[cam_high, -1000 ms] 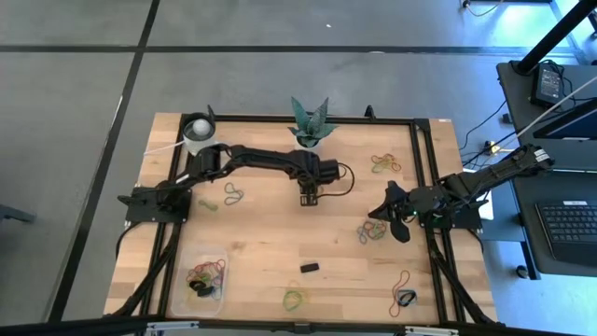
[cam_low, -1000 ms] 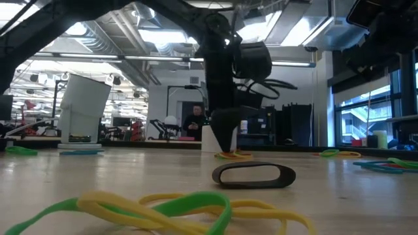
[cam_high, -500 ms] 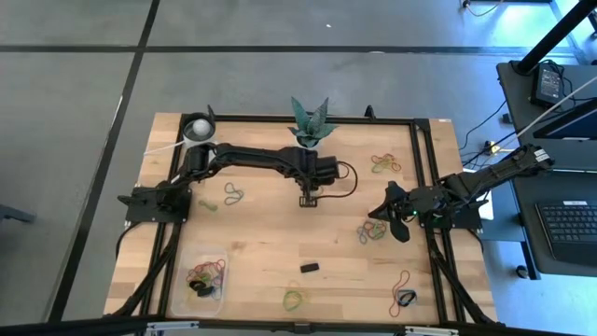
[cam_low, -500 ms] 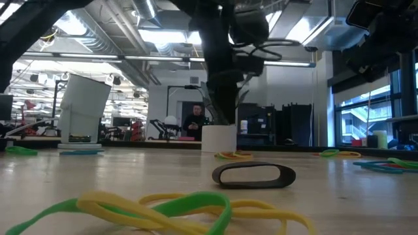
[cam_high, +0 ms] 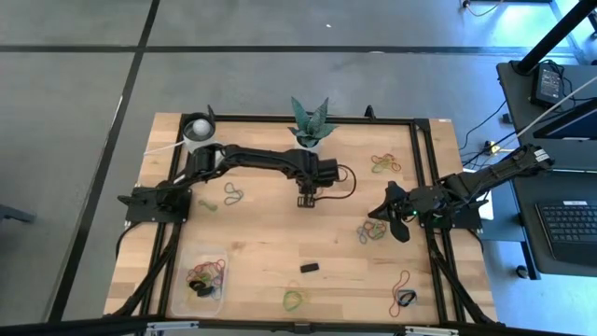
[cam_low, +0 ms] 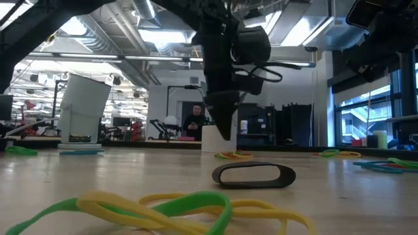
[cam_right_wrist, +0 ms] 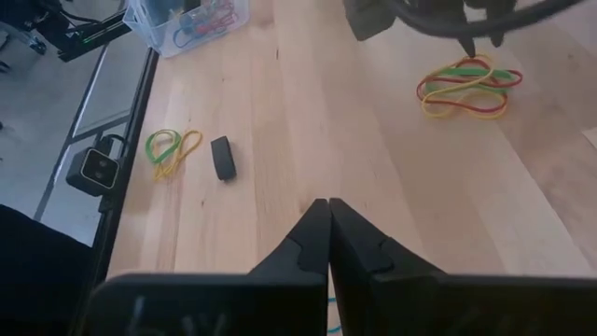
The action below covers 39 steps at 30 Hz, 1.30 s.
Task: Pick and place rubber bands into bin
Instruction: Put the yellow rubber band into the transparent bin
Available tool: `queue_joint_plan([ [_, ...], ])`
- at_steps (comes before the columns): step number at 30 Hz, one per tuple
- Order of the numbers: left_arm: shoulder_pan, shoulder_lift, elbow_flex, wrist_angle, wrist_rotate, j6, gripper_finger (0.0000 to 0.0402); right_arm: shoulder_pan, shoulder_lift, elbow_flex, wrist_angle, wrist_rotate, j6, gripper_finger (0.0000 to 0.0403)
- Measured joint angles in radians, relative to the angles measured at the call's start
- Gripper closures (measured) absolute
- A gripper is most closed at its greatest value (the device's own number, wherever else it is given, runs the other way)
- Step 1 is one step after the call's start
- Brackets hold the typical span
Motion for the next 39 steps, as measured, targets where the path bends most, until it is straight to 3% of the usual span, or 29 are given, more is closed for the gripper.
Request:
queue_joint_plan([
  [7,0.009,0.025,0.000,-0.002,0.018,0.098,0.0297,0.000,0.000,0.000,0.005,0.001,-0.002,0.0399],
  [16,0.031,0.056,0.000,0.006,0.023,0.154,0.0336,0.000,0.000,0.000,0.017,0.040,-0.022,0.0399],
  [22,0.047,0.056,0.000,-0.001,0.048,0.189,0.0394,0.000,0.001,0.000,0.016,0.060,-0.034,0.0399],
  [26,0.047,0.056,0.000,-0.001,0.086,0.191,0.0400,0.000,0.001,0.000,0.015,0.060,-0.033,0.0398],
  [39,0.016,0.053,0.000,-0.015,0.041,0.188,0.0400,0.000,0.001,0.000,0.014,0.060,-0.034,0.0399],
])
